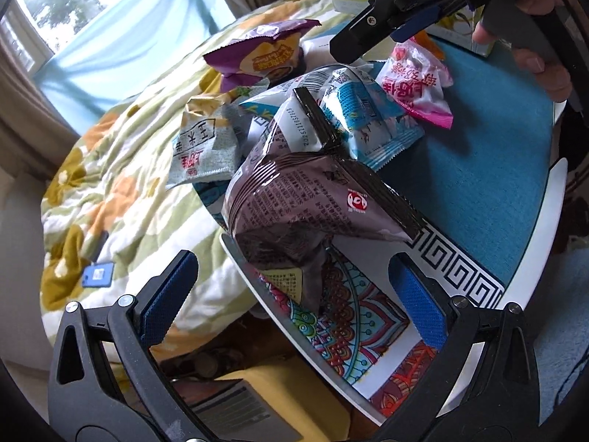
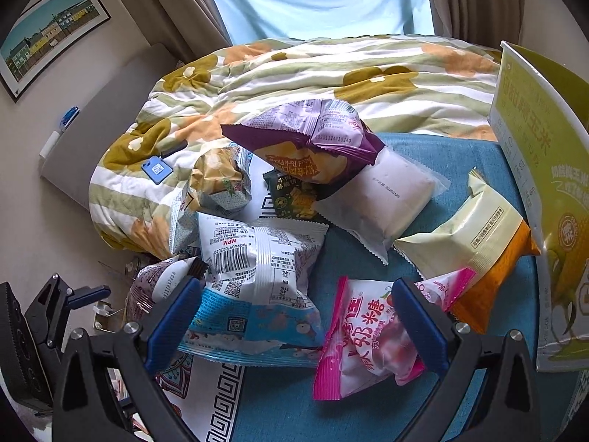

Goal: Organize snacks
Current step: 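Grasp the brown snack bag with the left gripper while the right grasps the white-blue MPN bag, then lift both bags and carry them over the cardboard box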

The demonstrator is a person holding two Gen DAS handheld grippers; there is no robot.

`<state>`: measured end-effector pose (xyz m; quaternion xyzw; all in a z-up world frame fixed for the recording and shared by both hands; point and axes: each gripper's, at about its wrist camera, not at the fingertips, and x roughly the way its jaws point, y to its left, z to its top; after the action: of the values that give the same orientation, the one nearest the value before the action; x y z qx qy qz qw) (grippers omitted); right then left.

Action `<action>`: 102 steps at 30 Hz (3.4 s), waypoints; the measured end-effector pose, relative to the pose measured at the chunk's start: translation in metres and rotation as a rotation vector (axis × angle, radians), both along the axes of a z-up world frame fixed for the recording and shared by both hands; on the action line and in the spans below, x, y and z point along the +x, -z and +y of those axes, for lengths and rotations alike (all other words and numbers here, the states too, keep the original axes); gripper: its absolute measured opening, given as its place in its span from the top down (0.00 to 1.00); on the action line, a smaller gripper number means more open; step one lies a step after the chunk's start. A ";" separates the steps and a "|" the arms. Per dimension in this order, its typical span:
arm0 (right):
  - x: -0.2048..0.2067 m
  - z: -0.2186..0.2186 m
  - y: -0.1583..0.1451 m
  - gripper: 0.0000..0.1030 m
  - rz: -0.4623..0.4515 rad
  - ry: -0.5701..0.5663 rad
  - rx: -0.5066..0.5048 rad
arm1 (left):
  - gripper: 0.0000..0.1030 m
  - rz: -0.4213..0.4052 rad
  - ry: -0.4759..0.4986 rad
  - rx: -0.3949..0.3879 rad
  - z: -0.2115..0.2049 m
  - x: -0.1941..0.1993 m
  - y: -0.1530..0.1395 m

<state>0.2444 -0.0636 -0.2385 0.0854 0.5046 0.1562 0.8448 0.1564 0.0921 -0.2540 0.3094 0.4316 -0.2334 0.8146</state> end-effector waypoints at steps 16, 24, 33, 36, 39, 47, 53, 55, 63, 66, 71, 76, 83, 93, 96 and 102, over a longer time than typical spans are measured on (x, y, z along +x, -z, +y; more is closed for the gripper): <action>0.011 0.008 0.027 0.01 0.079 -0.051 0.053 | 0.15 -0.083 0.123 0.122 -0.044 0.022 0.029; 0.016 0.015 0.032 0.04 0.113 -0.083 0.086 | 0.32 -0.069 0.087 0.113 -0.041 0.022 0.024; 0.015 0.012 0.033 0.08 0.122 -0.095 0.099 | 0.33 -0.005 -0.019 -0.009 -0.017 0.030 0.013; 0.015 0.013 0.033 0.10 0.122 -0.105 0.098 | 0.33 0.022 -0.051 -0.057 -0.011 0.037 0.009; 0.017 0.017 0.035 0.12 0.131 -0.117 0.104 | 0.33 0.031 -0.075 -0.078 -0.008 0.041 0.008; 0.021 0.031 0.043 0.20 0.149 -0.145 0.118 | 0.33 0.026 -0.109 -0.094 -0.006 0.041 0.007; 0.016 0.026 0.036 0.40 0.128 -0.146 0.143 | 0.34 0.048 -0.168 -0.154 -0.003 0.042 -0.001; 0.013 0.025 0.033 0.45 0.123 -0.141 0.138 | 0.34 0.056 -0.184 -0.173 -0.003 0.043 -0.004; -0.001 0.011 0.008 0.45 0.074 -0.121 0.166 | 0.34 0.030 -0.239 -0.201 -0.012 0.030 -0.036; -0.009 0.002 -0.011 0.45 0.041 -0.111 0.174 | 0.34 -0.007 -0.257 -0.221 -0.018 0.021 -0.060; -0.028 -0.024 -0.057 0.45 -0.041 -0.087 0.198 | 0.34 -0.078 -0.291 -0.225 -0.041 0.007 -0.099; -0.049 -0.065 -0.105 0.45 -0.117 -0.062 0.190 | 0.34 -0.145 -0.329 -0.274 -0.079 0.001 -0.141; -0.064 -0.154 -0.152 0.45 -0.224 0.024 0.147 | 0.34 -0.215 -0.298 -0.348 -0.165 0.009 -0.187; -0.042 -0.288 -0.173 0.45 -0.290 0.109 0.133 | 0.34 -0.198 -0.291 -0.434 -0.308 0.074 -0.205; -0.024 -0.320 -0.171 0.45 -0.283 0.093 0.121 | 0.34 -0.176 -0.307 -0.416 -0.347 0.107 -0.195; 0.018 -0.365 -0.157 0.45 -0.241 0.082 0.095 | 0.34 -0.078 -0.369 -0.379 -0.390 0.168 -0.164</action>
<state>0.2623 -0.4287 -0.0817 0.1264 0.3874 0.1543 0.9001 0.3246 -0.2981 -0.0901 0.0762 0.3976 -0.1458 0.9027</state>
